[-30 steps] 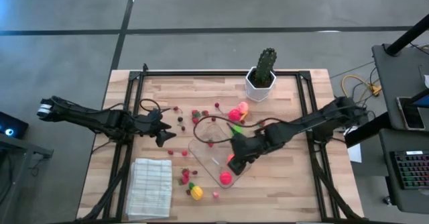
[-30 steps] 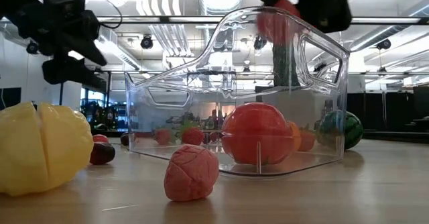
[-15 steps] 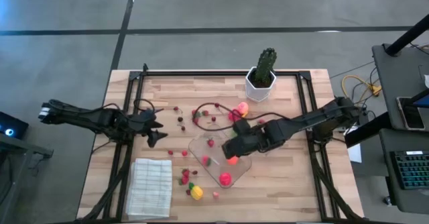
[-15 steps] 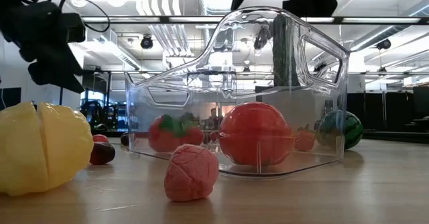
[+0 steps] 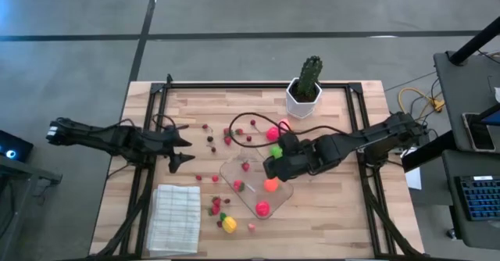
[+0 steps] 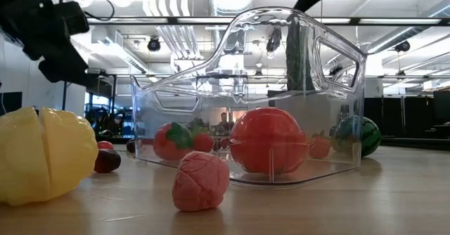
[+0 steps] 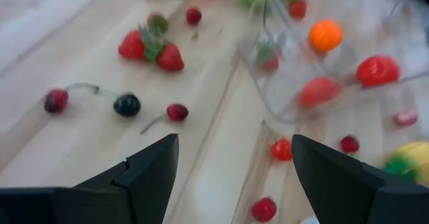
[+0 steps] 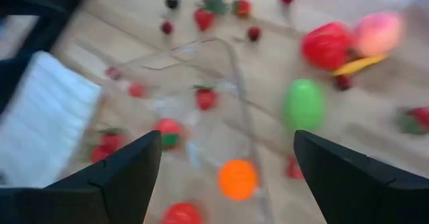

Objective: Pick and placing Produce into tupperware
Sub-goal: Put the red cherry into the transparent bin

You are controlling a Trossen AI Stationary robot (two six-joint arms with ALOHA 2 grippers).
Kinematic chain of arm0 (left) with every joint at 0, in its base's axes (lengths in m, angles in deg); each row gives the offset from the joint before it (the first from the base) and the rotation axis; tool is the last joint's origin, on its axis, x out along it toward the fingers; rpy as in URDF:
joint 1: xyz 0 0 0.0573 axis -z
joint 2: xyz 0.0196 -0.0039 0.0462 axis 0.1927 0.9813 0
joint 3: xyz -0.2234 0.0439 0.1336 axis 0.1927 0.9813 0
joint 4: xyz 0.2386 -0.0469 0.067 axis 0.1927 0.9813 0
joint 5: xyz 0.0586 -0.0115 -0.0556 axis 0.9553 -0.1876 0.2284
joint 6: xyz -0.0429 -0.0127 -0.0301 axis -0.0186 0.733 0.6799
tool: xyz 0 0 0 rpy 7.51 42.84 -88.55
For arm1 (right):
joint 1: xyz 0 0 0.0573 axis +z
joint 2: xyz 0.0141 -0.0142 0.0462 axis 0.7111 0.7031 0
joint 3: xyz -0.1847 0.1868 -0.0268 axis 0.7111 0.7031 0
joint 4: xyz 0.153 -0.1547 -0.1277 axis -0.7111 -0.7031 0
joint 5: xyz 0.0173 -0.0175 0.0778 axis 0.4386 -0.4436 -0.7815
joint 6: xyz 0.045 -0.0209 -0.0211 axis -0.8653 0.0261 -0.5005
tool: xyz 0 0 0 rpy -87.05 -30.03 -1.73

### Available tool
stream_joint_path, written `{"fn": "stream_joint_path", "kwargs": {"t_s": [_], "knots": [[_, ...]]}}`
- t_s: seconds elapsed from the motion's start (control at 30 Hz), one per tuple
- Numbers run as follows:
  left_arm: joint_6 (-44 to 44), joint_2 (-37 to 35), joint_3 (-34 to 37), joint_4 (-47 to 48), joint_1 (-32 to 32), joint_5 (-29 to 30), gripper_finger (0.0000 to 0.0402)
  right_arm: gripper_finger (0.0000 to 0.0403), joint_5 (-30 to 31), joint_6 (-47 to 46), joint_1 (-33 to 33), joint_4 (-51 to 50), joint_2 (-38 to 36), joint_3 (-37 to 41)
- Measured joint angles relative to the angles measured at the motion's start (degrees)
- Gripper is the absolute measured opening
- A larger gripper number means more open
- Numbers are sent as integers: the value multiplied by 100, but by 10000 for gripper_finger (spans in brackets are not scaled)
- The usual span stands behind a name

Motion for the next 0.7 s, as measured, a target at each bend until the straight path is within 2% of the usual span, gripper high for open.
{"fn": "stream_joint_path", "kwargs": {"t_s": [0.27, 0.4, 0.57, 0.7], "knots": [[524, 1285, -34, -355, 10, -835, 273, 329, 623, 532, 0, -1381, -13, -814], [539, 2033, -127, -408, 86, -887, 273, 329, 859, 1208, 0, -1429, -50, -1116], [50, 2778, -250, -576, 351, -884, 273, 329, 1115, 1776, 0, -1548, -117, -1273], [-27, 3118, -297, -764, 589, -855, 273, 329, 1253, 1821, 0, -1787, -264, -1240]]}}
